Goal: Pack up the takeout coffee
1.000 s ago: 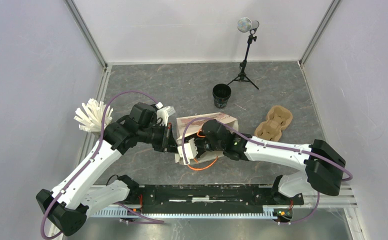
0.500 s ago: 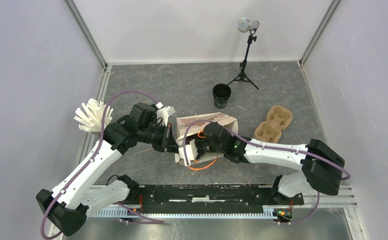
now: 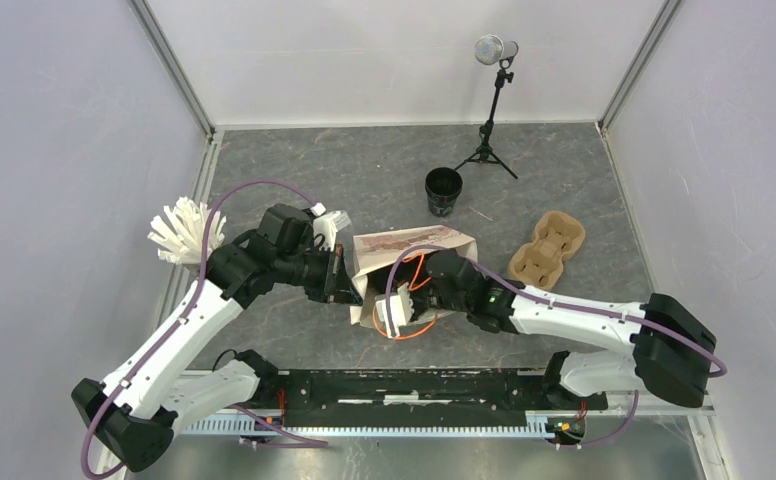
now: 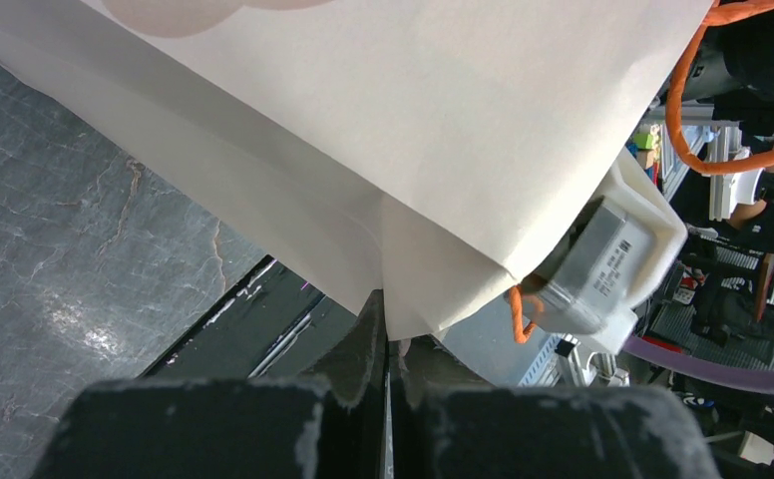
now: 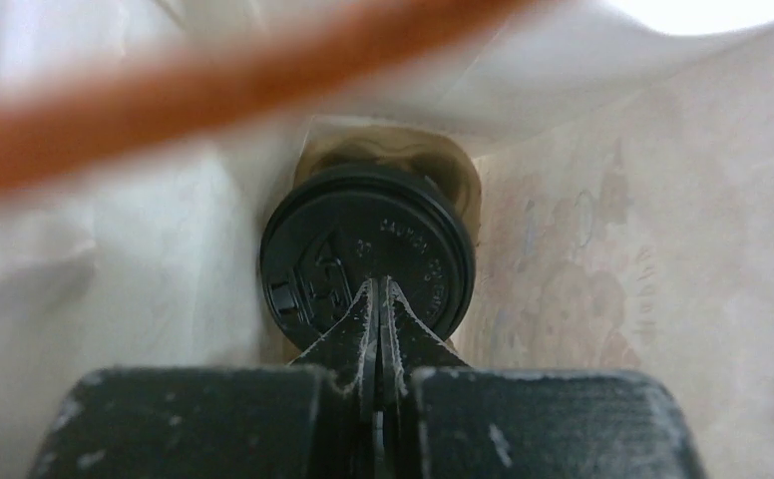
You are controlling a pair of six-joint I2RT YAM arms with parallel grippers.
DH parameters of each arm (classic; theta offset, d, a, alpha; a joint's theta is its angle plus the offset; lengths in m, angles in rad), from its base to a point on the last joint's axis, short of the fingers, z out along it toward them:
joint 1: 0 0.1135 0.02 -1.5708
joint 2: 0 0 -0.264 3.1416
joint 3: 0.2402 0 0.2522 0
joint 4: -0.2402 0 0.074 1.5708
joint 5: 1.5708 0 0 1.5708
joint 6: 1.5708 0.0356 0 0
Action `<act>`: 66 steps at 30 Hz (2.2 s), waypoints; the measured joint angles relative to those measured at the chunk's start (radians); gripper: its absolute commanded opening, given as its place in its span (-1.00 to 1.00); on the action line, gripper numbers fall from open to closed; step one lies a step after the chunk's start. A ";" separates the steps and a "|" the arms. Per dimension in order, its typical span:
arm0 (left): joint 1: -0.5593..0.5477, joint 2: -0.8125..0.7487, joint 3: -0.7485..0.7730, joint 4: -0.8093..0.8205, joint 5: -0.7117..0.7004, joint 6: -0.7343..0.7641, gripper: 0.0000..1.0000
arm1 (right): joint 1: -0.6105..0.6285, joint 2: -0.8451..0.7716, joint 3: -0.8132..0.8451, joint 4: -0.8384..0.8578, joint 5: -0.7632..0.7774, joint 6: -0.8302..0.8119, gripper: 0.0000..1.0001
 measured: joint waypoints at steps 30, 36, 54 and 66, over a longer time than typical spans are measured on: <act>0.000 -0.002 0.001 -0.003 -0.022 0.000 -0.95 | -0.046 0.153 0.070 0.068 -0.070 -0.030 -1.00; 0.000 -0.002 0.001 -0.003 -0.026 0.000 -0.95 | -0.046 0.163 0.070 0.098 -0.056 -0.012 -1.00; 0.000 -0.002 0.001 -0.002 -0.025 0.000 -0.95 | -0.049 0.063 0.034 0.051 -0.040 -0.003 -1.00; 0.000 -0.002 0.001 -0.002 -0.025 0.000 -0.95 | -0.049 0.000 0.033 -0.037 -0.035 0.021 -0.92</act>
